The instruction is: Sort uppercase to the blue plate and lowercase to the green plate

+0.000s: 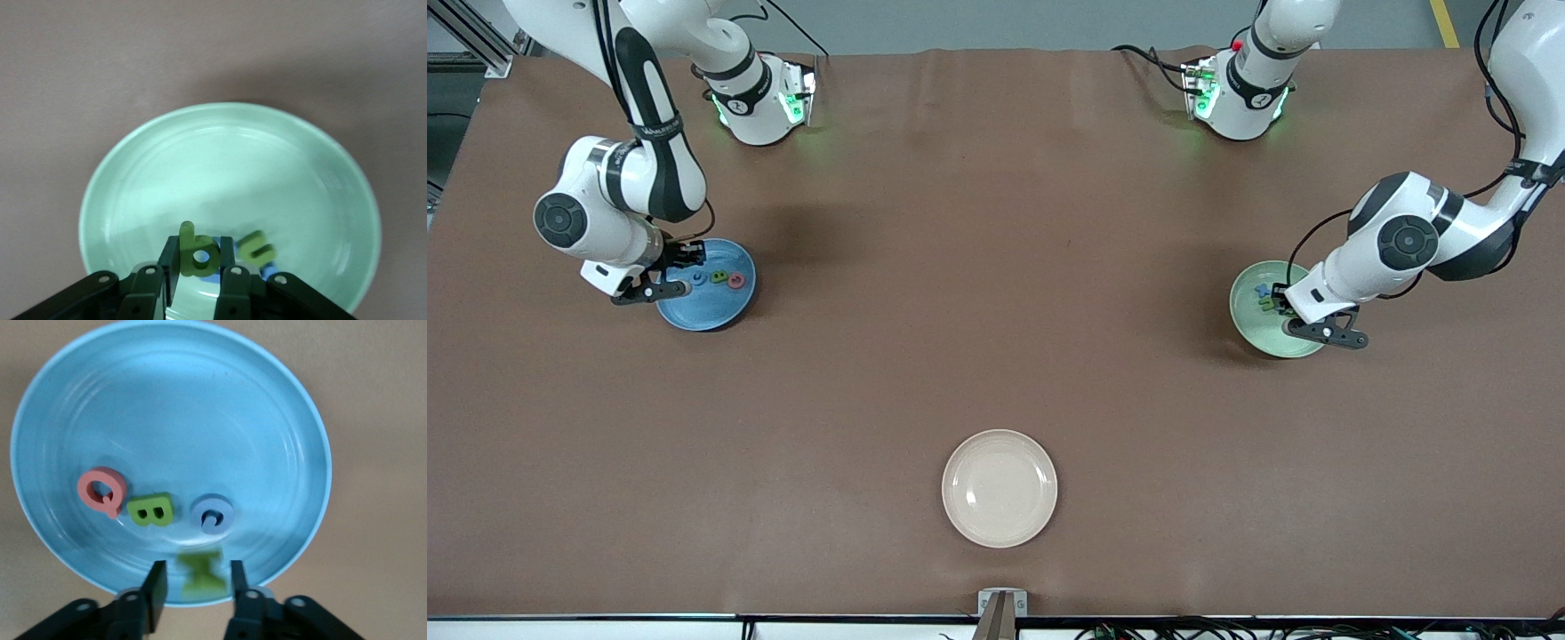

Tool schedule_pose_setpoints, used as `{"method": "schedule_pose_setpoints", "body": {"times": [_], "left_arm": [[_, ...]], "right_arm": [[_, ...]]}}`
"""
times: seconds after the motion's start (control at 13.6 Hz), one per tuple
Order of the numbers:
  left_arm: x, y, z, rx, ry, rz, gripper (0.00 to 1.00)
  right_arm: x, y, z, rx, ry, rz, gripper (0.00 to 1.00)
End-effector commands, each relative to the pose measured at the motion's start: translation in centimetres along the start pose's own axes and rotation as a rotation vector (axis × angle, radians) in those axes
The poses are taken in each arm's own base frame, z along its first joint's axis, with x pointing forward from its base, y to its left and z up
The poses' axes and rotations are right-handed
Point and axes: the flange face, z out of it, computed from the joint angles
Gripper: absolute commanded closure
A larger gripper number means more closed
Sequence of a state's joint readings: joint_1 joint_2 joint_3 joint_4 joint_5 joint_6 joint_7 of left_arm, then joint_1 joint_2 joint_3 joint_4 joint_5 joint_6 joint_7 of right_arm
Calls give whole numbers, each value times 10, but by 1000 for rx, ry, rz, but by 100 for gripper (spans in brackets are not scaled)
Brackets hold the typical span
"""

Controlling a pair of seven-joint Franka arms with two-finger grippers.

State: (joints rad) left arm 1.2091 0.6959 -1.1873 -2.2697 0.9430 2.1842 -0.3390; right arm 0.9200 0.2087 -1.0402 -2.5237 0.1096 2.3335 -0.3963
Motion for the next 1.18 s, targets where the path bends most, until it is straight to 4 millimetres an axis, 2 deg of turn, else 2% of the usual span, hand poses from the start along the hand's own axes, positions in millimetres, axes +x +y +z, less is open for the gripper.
{"method": "schedule_pose_setpoints", "body": {"times": [0.0,0.15,0.37,0.52,0.59,0.66,0.81,0.89,0.96,1.03,1.11], "left_arm": [[3,-9,-5,35,10,54,94],[2,-18,1,29,4,56,94],[1,-23,6,51,5,83,94],[1,-24,7,48,4,105,94],[1,-25,8,48,2,103,89],[1,-25,8,49,2,103,82],[2,-27,6,50,6,105,51],[2,-28,5,52,7,108,29],[3,-29,3,56,10,107,12],[5,-31,1,57,9,99,0],[7,-32,-1,51,11,91,0]], "right_arm": [[-1,1,-16,41,19,-1,0],[11,-4,-37,49,7,-16,0],[39,-16,-101,48,0,-46,0],[55,-34,-148,34,-1,-27,0],[60,-46,-170,26,6,20,0],[65,-49,-196,20,27,67,0],[68,-50,-239,16,65,87,0],[69,-49,-264,14,87,86,0],[68,-48,-292,10,112,90,0],[69,-46,-312,-3,143,97,0],[68,-40,-330,-7,178,106,0]]}}
